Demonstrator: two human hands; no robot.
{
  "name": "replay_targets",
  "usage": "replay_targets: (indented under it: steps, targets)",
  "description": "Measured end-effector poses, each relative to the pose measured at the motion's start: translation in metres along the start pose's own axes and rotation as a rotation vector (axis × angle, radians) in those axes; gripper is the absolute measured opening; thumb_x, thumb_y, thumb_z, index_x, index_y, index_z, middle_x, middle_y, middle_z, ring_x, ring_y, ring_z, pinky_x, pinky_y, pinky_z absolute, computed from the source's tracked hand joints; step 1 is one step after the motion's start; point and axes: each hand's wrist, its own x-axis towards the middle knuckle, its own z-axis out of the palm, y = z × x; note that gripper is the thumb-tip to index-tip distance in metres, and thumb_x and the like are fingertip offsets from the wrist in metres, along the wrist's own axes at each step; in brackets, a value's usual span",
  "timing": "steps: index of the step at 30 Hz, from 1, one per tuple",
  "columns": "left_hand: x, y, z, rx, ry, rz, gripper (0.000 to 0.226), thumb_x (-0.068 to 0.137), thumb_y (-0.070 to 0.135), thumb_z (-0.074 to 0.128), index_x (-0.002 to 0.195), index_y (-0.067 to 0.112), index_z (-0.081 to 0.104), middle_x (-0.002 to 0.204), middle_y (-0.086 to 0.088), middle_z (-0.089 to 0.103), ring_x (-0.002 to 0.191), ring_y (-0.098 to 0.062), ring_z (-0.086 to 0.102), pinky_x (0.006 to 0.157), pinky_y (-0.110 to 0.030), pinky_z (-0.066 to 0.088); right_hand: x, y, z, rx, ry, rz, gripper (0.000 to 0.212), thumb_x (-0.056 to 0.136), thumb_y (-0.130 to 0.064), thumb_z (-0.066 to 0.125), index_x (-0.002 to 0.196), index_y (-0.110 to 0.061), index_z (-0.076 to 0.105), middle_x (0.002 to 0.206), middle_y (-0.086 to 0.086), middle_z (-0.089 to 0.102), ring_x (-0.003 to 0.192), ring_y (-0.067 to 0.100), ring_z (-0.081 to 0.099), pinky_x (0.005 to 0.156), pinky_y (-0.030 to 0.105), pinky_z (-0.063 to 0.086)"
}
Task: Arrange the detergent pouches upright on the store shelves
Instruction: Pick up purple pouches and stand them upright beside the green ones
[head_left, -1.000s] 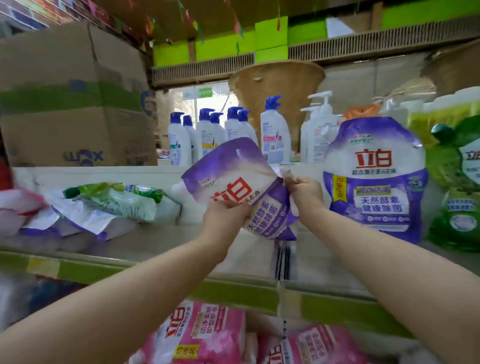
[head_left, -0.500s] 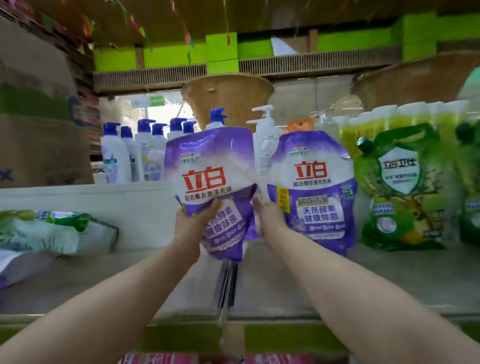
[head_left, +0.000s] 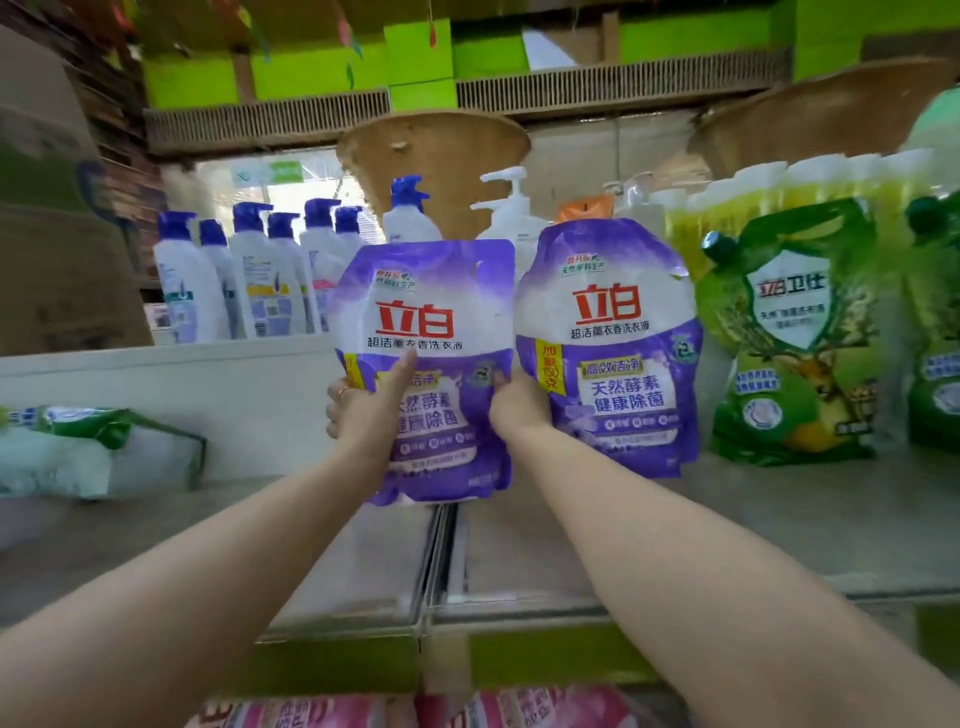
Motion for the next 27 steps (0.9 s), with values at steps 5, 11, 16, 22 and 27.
replay_targets:
  steps: [5,11,16,22,27]
  targets:
    - [0.002,-0.023,-0.024,-0.114,-0.297,-0.129,0.072,0.057,0.018,0.087,0.113,0.005,0.044,0.118,-0.013,0.06,0.066,-0.02,0.07,0.049,-0.033,0.058,0.001,-0.008,-0.004,0.021,0.075,0.032,0.042,0.103,-0.025,0.028,0.118,0.004,0.055,0.127,0.023,0.056,0.117,0.035,0.052,0.084,0.033,0.04]
    - [0.004,-0.039,-0.037,0.219,-0.425,-0.171,0.09,0.041,0.042,0.091,0.118,0.014,0.054,0.113,-0.002,0.067,0.09,-0.016,0.064,0.072,-0.027,0.053,-0.007,-0.012,-0.009,-0.191,0.067,0.029,0.042,0.102,-0.025,0.028,0.116,0.003,0.055,0.123,0.02,0.059,0.113,0.035,0.056,0.078,0.032,0.041]
    - [0.011,-0.043,-0.028,0.194,-0.385,-0.251,0.08,0.06,0.023,0.087,0.126,0.007,0.044,0.11,-0.013,0.062,0.068,-0.016,0.054,0.037,-0.018,0.046,-0.022,-0.011,-0.015,-0.527,-0.05,-0.122,0.028,0.096,-0.024,0.043,0.108,-0.003,0.058,0.115,0.016,0.061,0.106,0.033,0.058,0.075,0.031,0.044]
    - [0.022,-0.049,-0.016,0.153,-0.306,-0.25,0.089,0.045,0.027,0.092,0.12,0.005,0.05,0.121,-0.021,0.057,0.069,-0.024,0.063,0.039,-0.024,0.051,-0.022,-0.005,0.001,-0.576,-0.233,-0.097,0.066,0.087,-0.014,0.058,0.141,0.001,0.022,0.143,0.025,0.025,0.13,0.037,0.034,0.103,0.04,0.035]
    - [0.03,-0.046,-0.009,0.124,-0.324,-0.263,0.081,0.054,0.017,0.09,0.123,0.004,0.049,0.119,-0.02,0.061,0.076,-0.024,0.061,0.043,-0.029,0.051,-0.01,0.004,0.021,-0.833,-0.14,-0.145,0.08,0.087,-0.015,0.054,0.145,0.004,0.002,0.149,0.026,0.024,0.132,0.033,0.037,0.115,0.045,0.011]
